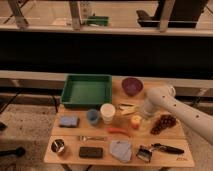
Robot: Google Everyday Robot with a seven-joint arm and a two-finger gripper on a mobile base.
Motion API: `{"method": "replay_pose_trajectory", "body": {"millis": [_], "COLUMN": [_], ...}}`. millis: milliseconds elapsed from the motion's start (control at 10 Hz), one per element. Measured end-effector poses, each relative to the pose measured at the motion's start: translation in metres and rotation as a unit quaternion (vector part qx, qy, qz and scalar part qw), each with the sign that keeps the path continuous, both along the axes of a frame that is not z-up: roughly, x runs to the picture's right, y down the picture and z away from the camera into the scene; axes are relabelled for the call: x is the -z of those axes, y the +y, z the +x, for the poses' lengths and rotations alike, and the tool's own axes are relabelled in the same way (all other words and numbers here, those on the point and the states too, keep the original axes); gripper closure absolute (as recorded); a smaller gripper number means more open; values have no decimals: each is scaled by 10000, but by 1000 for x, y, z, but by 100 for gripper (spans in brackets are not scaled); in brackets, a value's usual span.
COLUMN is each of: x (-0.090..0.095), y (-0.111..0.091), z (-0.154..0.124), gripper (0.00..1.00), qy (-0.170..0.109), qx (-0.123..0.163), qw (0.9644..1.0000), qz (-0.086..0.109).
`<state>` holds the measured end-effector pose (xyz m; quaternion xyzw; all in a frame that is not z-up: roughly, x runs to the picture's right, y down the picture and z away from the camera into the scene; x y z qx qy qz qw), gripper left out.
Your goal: Place apple in metal cup
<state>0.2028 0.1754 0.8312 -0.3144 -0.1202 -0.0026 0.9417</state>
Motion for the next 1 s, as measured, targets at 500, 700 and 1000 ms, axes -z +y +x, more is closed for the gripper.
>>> {"method": "replay_pose_trajectory", "body": {"millis": [500,700,1000], "x": [-6,-6,-2], "y": [6,5,2], "z": [-1,-5,-13], "gripper": [20,20,42], "qy": [11,-18,-86], "qx": [107,180,202], "qw": [9999,9998,9998], "qz": [-94,-81,12]}}
